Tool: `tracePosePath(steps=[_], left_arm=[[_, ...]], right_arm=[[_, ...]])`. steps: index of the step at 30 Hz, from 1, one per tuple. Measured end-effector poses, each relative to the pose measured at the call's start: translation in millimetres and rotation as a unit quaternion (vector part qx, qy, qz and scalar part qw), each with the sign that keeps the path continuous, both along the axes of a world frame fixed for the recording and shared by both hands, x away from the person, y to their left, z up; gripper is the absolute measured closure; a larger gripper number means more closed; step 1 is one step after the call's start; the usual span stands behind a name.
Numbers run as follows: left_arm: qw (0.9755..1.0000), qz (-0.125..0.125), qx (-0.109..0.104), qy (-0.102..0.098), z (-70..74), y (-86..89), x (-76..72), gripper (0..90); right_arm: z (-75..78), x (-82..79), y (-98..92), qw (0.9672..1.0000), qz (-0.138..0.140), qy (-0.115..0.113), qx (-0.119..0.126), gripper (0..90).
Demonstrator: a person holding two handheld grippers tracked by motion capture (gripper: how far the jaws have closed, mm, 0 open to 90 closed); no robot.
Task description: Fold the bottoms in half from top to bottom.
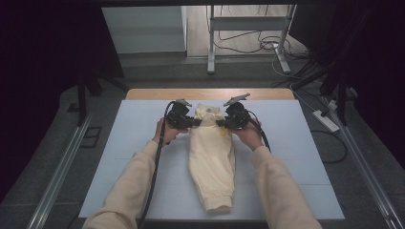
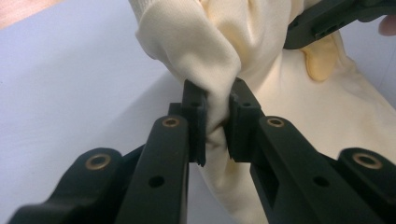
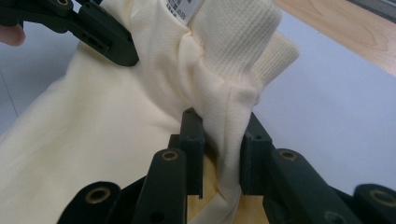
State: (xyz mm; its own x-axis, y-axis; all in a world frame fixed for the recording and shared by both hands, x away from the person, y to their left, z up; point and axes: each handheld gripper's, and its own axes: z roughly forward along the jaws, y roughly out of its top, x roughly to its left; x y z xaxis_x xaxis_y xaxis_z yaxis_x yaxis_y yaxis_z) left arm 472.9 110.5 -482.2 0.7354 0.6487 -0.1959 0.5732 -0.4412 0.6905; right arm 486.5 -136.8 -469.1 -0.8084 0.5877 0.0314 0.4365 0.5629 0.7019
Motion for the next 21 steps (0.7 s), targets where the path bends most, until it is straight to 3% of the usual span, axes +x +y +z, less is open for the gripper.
tracePosePath(steps=[11, 18, 21], left_arm=[[0.9999, 0.005, -0.005, -0.011, 13.5, 3.7, 3.7, 79.7], [0.9999, 0.007, -0.003, -0.013, 14.2, 3.0, 4.9, 79.9], [0.9998, 0.006, -0.002, -0.019, 21.4, 2.9, 7.7, 80.0]], right_arm=[[11.6, 1.0, 2.4, 0.9997, -0.005, -0.021, 0.006, 74.8], [11.8, 2.7, 2.7, 0.9998, -0.006, -0.019, 0.008, 74.8], [15.0, 4.0, 2.3, 0.9996, -0.006, -0.026, 0.007, 74.9]])
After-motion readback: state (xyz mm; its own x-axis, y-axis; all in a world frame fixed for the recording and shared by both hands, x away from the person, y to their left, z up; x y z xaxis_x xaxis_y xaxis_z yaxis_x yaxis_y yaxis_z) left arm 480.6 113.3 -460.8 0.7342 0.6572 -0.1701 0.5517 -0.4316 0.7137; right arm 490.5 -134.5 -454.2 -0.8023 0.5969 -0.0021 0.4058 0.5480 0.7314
